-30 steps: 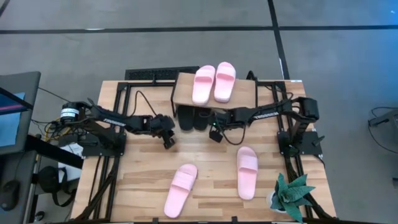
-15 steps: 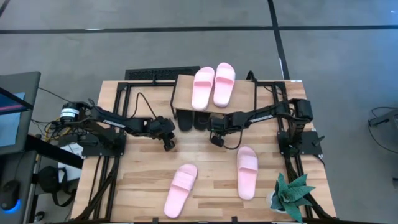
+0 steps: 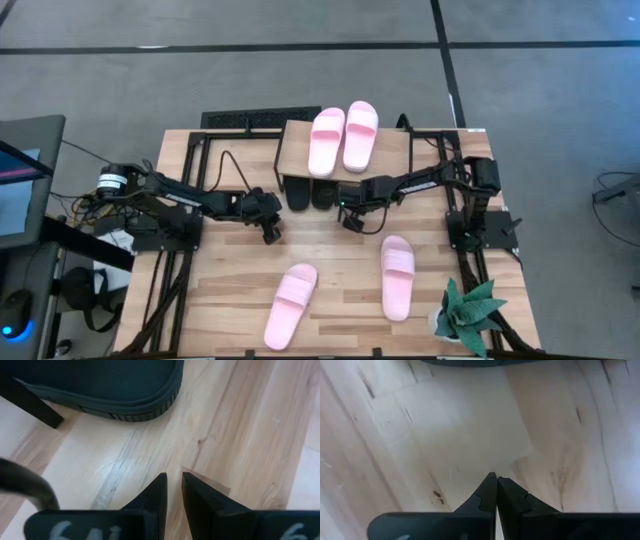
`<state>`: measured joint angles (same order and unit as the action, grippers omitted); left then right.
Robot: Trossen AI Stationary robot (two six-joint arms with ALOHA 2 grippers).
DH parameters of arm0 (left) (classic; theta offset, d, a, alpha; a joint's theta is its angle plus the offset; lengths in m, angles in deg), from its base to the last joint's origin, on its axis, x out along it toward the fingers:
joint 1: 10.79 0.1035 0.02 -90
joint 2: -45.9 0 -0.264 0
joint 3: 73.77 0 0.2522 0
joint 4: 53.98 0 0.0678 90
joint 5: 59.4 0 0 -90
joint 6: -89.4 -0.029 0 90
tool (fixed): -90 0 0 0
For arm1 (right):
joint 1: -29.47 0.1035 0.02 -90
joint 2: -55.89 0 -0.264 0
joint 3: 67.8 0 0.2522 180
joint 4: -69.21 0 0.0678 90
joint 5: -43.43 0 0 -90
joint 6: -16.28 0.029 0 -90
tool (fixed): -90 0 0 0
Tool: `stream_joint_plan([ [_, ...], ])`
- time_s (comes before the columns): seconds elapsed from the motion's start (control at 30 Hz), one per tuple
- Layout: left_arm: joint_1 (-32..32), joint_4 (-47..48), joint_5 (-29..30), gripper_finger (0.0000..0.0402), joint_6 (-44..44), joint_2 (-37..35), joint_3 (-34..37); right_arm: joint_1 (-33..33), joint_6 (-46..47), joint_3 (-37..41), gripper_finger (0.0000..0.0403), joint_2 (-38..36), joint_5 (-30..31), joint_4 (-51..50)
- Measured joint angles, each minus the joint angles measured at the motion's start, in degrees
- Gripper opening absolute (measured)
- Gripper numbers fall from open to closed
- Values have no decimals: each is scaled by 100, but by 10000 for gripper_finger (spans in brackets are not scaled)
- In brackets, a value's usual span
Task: Pick and place slides into the shelf
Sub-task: Put the right pink slide under the shelf
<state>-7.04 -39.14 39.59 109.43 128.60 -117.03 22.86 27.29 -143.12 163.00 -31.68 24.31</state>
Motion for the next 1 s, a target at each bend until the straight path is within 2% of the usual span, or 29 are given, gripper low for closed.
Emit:
stream_joint_plan([
  [1.0,2,-7,201,48,-183,0,0,-565,-2517,0,1,-2,-71,-165],
])
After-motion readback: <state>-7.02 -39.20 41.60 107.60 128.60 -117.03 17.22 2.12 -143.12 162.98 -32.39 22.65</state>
